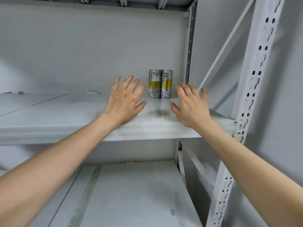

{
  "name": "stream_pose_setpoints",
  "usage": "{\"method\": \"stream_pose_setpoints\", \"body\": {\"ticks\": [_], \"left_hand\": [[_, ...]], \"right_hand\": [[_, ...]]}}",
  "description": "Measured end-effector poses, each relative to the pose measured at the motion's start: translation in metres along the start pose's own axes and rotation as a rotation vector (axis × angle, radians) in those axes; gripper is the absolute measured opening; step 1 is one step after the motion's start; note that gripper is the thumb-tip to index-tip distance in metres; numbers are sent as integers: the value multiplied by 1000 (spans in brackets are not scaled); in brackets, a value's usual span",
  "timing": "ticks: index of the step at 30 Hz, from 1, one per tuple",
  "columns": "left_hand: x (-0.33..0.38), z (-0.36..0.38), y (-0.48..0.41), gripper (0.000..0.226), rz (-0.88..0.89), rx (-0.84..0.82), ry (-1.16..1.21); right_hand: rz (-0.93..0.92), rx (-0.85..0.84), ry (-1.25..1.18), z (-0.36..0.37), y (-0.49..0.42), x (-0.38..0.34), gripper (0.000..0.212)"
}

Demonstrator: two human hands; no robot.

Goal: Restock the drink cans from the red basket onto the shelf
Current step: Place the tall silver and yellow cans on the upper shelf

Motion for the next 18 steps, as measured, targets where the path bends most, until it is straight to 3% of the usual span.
{"method": "stream_pose_setpoints", "body": {"ticks": [10,18], "left_hand": [[45,-95,73,51,-30,110,-27],[113,-163,169,51,-81,-27,28]], "right_hand": [[8,79,-51,-72,96,-18,52],[7,10,-114,-129,213,-44,57]]}}
Point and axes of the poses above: each hand's wrist, its own y-axis away from the middle knuckle, its own z-axis out of the palm, x = y × z, the point moved 4 cm from there along -y, towards the middle knuckle, and after that the axes turned 13 degrees about x, right-handed, at the moved point
